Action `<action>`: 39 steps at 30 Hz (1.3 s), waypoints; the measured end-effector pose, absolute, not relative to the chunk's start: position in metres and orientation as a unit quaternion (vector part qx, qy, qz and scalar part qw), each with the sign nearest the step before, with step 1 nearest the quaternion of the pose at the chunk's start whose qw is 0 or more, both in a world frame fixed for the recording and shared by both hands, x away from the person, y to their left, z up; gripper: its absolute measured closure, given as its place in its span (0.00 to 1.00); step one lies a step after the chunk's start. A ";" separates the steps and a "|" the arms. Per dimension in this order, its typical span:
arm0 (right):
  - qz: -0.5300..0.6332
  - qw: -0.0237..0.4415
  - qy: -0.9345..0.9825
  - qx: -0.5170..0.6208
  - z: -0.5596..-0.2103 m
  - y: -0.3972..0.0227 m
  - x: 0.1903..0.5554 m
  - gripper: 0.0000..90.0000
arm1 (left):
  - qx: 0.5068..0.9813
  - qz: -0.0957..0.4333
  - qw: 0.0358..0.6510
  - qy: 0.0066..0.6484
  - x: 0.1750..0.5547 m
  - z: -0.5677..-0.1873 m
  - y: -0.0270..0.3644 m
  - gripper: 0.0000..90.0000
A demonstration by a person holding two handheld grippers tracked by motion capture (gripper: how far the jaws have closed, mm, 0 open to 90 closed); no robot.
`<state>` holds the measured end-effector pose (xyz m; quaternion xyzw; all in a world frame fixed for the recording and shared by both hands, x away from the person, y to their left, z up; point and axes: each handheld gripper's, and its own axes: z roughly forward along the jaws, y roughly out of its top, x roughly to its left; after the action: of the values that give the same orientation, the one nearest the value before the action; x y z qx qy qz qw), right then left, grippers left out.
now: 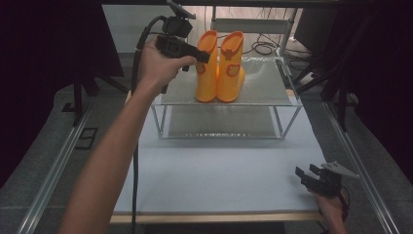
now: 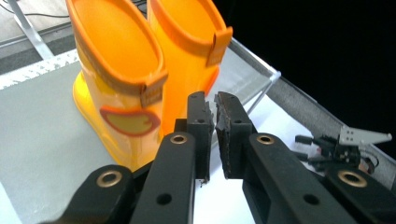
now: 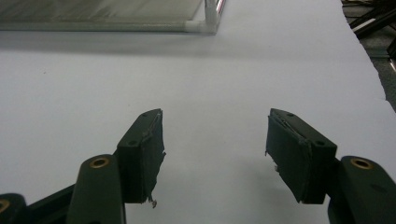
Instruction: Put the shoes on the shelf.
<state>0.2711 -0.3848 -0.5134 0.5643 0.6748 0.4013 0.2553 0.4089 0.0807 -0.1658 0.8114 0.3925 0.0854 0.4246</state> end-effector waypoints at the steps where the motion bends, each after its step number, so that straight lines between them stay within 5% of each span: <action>1: 0.402 0.256 0.675 0.564 -0.513 -0.385 0.271 0.41 | 0.812 0.086 0.424 0.391 0.407 -0.168 0.082 0.95; 39: 0.392 0.252 0.681 0.564 -0.519 -0.384 0.272 0.41 | 0.818 0.054 0.352 0.453 0.440 -0.296 0.107 1.00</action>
<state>0.2722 -0.3841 -0.5190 0.5643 0.6813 0.3925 0.2519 0.4399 0.1066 -0.2959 0.8177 0.4526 0.0544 0.3515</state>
